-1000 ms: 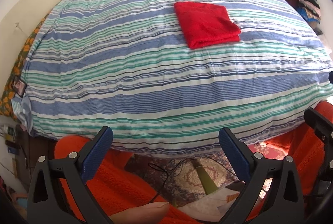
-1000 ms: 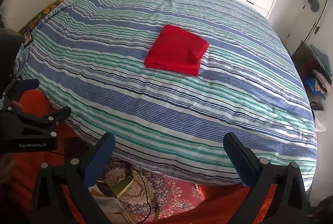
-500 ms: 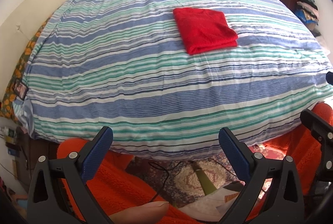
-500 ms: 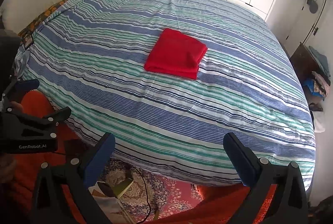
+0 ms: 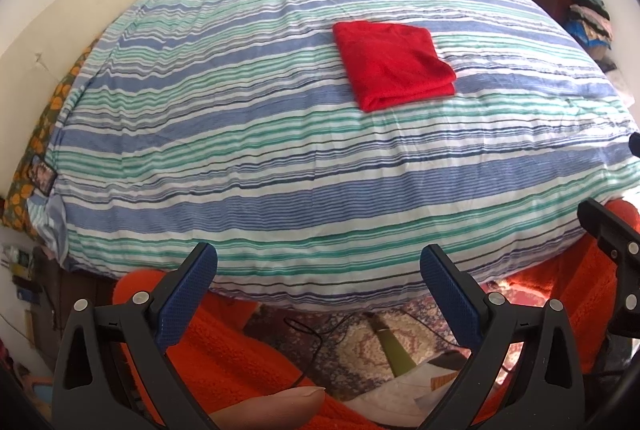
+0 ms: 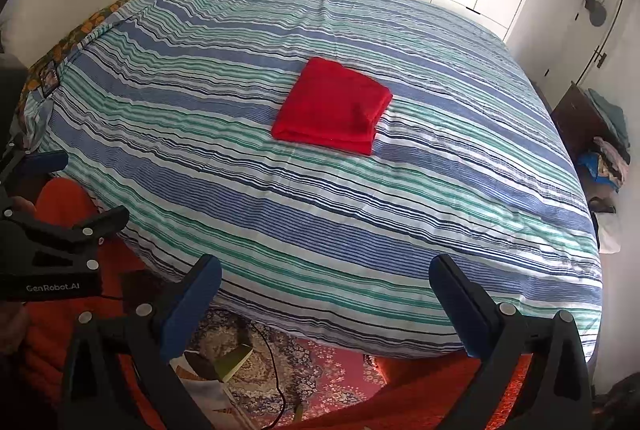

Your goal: Fold small clothes

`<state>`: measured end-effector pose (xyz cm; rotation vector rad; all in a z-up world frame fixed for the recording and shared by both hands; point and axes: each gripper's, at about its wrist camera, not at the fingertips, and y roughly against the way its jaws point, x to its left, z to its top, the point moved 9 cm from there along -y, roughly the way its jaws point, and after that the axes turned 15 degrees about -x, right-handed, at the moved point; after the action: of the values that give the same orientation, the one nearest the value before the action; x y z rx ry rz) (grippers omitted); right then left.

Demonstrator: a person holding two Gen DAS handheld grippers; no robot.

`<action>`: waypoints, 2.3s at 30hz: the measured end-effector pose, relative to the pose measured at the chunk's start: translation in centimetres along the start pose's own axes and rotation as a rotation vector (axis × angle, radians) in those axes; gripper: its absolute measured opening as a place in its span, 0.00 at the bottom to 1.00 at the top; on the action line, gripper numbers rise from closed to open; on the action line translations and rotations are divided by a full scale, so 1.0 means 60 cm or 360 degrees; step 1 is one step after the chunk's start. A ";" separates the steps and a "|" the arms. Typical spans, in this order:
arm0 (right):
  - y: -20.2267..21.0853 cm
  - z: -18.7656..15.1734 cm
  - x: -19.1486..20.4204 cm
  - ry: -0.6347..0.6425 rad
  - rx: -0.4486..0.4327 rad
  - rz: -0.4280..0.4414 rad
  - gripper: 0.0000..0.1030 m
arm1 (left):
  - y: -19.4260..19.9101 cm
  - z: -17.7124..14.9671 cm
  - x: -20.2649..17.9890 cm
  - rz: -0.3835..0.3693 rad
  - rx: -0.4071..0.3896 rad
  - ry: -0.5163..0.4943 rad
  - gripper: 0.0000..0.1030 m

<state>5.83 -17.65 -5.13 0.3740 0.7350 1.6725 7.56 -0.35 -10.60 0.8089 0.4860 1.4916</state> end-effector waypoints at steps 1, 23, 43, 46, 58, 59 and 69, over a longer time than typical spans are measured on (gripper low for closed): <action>0.001 0.002 -0.002 -0.0001 -0.0008 -0.0011 0.99 | -0.001 0.000 0.001 0.0006 -0.0002 0.0000 0.99; 0.007 0.012 -0.004 0.0045 -0.0050 -0.0069 0.99 | 0.000 0.004 0.001 0.0009 -0.0026 -0.0007 0.99; 0.005 0.011 -0.011 0.0040 -0.0046 -0.0081 0.99 | 0.004 0.009 -0.006 -0.0009 -0.0033 0.0002 0.99; 0.005 0.011 -0.011 0.0040 -0.0045 -0.0081 0.99 | 0.004 0.010 -0.006 -0.0009 -0.0033 0.0005 0.99; 0.003 0.011 -0.012 0.0039 -0.0042 -0.0078 0.99 | 0.000 0.010 -0.008 -0.0011 -0.0025 0.0005 0.99; 0.002 0.011 -0.013 0.0037 -0.0041 -0.0078 0.99 | 0.000 0.010 -0.009 -0.0010 -0.0025 0.0004 0.99; -0.006 0.008 -0.013 0.0023 -0.0027 -0.0078 0.99 | -0.005 0.008 -0.007 -0.0022 -0.0026 0.0013 0.99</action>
<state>6.58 -18.25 -4.90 0.3299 0.7347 1.6355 8.08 -0.83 -10.61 0.7857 0.4838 1.4849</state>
